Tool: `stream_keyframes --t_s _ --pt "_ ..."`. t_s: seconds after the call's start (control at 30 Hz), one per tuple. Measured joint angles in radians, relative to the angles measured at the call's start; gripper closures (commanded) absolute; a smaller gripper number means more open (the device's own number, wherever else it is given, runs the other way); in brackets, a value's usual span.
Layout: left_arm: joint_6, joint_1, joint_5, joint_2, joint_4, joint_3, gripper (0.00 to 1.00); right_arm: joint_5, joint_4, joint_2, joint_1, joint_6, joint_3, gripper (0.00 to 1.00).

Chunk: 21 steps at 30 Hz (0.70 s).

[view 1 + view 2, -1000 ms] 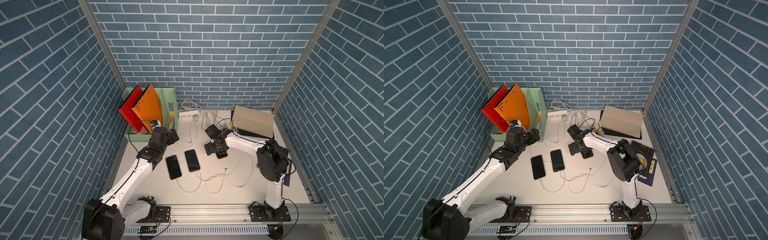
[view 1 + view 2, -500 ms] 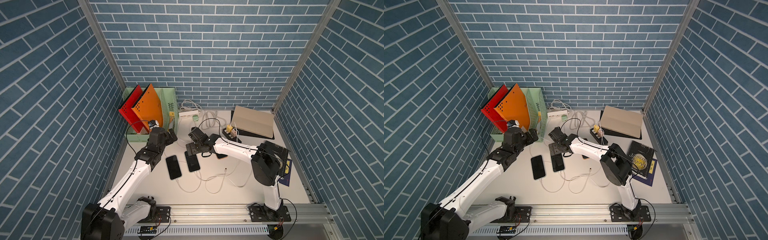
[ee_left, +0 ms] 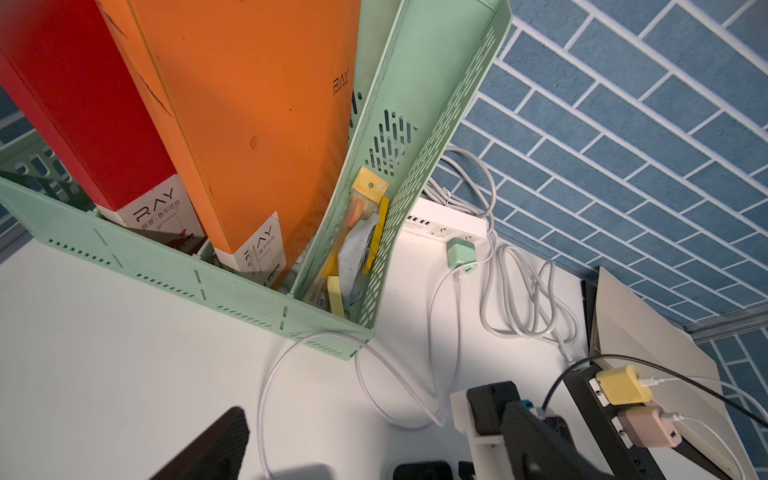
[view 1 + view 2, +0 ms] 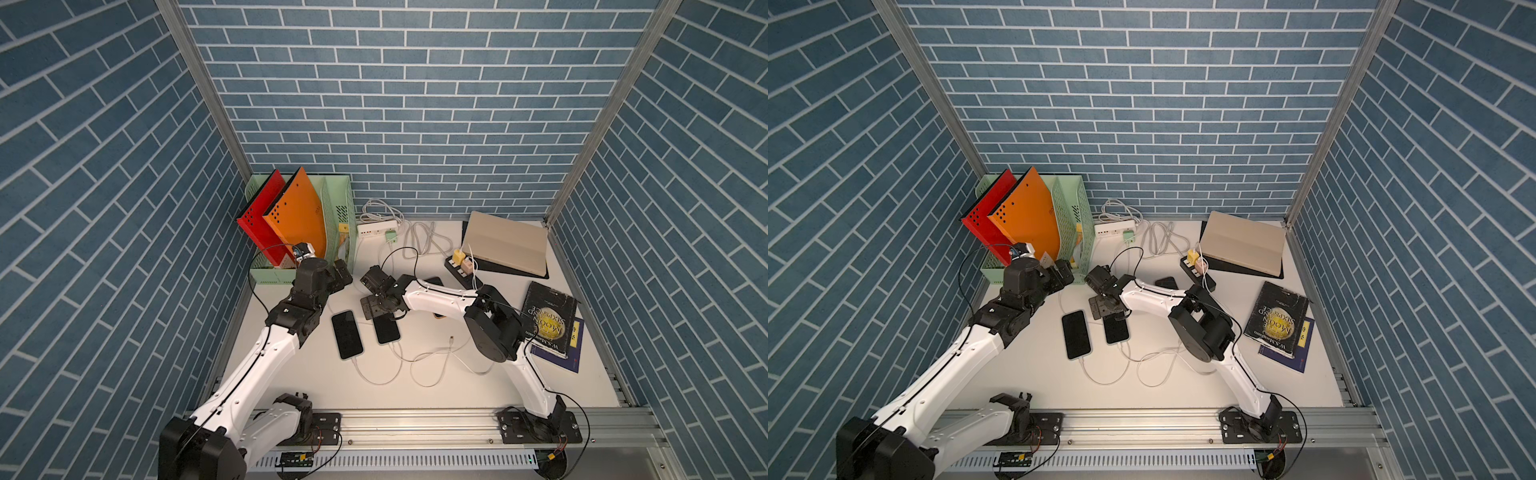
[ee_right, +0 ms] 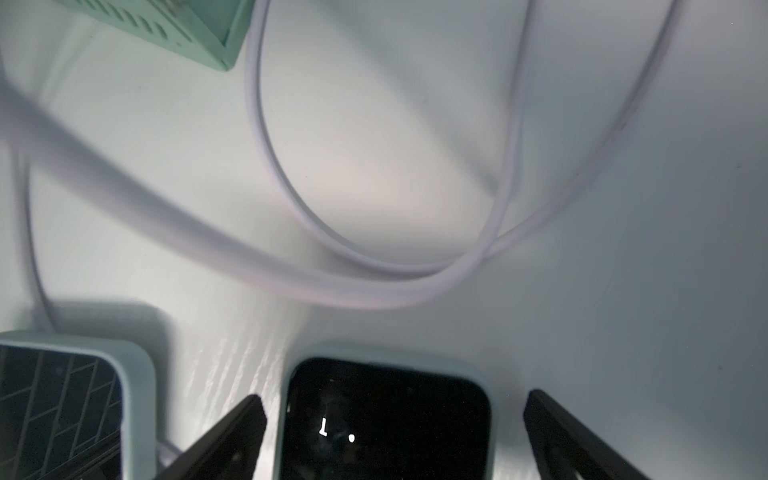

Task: Unplug the charging cable from the phone
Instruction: Pick up the phone at the center of the board.

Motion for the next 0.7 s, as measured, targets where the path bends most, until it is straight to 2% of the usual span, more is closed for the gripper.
stream_keyframes --t_s 0.37,0.7 --pt "-0.018 0.000 -0.004 -0.015 -0.004 -0.030 0.00 0.015 -0.020 0.033 0.002 -0.002 0.049 0.07" --pt "-0.022 0.001 -0.009 -0.028 -0.004 -0.033 0.00 0.037 -0.030 0.042 0.003 -0.008 0.063 0.20"
